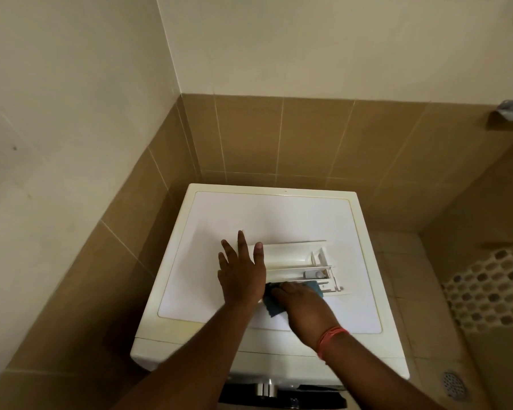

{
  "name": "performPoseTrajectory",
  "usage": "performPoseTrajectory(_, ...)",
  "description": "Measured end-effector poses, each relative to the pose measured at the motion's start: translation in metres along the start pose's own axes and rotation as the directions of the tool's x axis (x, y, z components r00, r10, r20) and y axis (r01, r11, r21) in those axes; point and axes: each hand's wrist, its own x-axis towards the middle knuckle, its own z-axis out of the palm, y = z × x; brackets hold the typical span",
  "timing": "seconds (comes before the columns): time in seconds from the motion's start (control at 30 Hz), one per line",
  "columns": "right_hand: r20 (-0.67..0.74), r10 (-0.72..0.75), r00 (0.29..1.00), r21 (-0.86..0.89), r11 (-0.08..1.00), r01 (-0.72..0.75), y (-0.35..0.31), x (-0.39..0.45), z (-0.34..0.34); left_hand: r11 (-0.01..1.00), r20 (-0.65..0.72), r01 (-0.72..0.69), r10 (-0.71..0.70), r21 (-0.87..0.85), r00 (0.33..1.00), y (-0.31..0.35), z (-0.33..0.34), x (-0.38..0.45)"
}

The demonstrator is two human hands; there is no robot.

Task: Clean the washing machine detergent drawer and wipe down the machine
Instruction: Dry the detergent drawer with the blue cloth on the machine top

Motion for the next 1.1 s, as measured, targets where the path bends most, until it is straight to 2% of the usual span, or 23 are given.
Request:
performPoseTrajectory(0.07, 0.033, 0.038, 0.999, -0.013, 0.999, -0.037, 0.016, -0.003, -0.015, 0.999, -0.012, -0.008, 0.009, 0.05, 1.0, -0.003, 0.003, 0.001)
performPoseTrajectory(0.2, 0.173, 0.213, 0.962, 0.174, 0.954, -0.243, 0.021, 0.004, -0.05, 0.996, 0.003, -0.02, 0.02, 0.085, 1.0, -0.005, 0.003, 0.002)
performPoseTrajectory(0.23, 0.152, 0.267, 0.952, 0.226, 0.928, -0.297, 0.02, 0.007, -0.057, 0.998, 0.009, -0.007, 0.006, 0.056, 1.0, -0.002, 0.001, 0.001)
performPoseTrajectory(0.3, -0.032, 0.393, 0.919, 0.308, 0.879, -0.365, 0.023, 0.013, -0.067, 1.0, 0.011, 0.02, -0.02, -0.017, 1.0, 0.001, -0.002, -0.001)
performPoseTrajectory(0.37, -0.172, 0.454, 0.874, 0.274, 0.874, -0.4, 0.02, 0.017, -0.062, 0.999, 0.009, 0.021, -0.02, -0.048, 1.0, 0.003, -0.005, -0.003)
performPoseTrajectory(0.47, -0.098, 0.311, 0.945, 0.119, 0.947, -0.299, -0.006, 0.026, -0.031, 0.999, 0.007, 0.022, -0.022, -0.044, 1.0, 0.002, -0.002, -0.001)
performPoseTrajectory(0.53, -0.036, 0.169, 0.985, 0.08, 0.983, -0.166, -0.028, 0.031, -0.01, 0.997, 0.009, 0.033, -0.033, -0.063, 0.999, 0.003, -0.002, -0.002)
performPoseTrajectory(0.6, -0.011, 0.096, 0.995, 0.066, 0.993, -0.095, -0.038, 0.035, -0.004, 0.996, 0.0, 0.032, -0.032, -0.078, 0.999, 0.005, -0.003, -0.003)
performPoseTrajectory(0.7, 0.154, 0.121, 0.981, -0.062, 0.992, -0.113, -0.027, 0.038, -0.024, 0.997, 0.0, 0.031, -0.031, -0.072, 1.0, 0.004, -0.004, -0.003)
performPoseTrajectory(0.77, 0.265, 0.206, 0.942, -0.26, 0.956, -0.136, -0.014, 0.039, -0.04, 0.999, 0.003, 0.026, -0.026, -0.042, 1.0, 0.002, -0.003, -0.003)
performPoseTrajectory(0.83, 0.307, 0.308, 0.9, -0.367, 0.911, -0.187, -0.012, 0.042, -0.049, 1.0, -0.002, 0.023, -0.023, 0.001, 1.0, 0.001, -0.002, -0.003)
performPoseTrajectory(0.9, 0.323, 0.317, 0.892, -0.363, 0.912, -0.192, -0.02, 0.049, -0.044, 1.0, -0.005, 0.029, -0.029, 0.01, 1.0, 0.002, -0.003, -0.002)
performPoseTrajectory(1.03, 0.315, 0.091, 0.945, -0.105, 0.993, -0.061, -0.034, 0.052, -0.029, 0.999, -0.006, 0.036, -0.036, -0.036, 0.999, 0.006, -0.005, -0.003)
performPoseTrajectory(1.1, 0.307, 0.073, 0.949, -0.1, 0.994, -0.043, -0.019, 0.047, -0.034, 0.999, -0.005, 0.03, -0.03, -0.037, 1.0, 0.004, -0.004, -0.003)
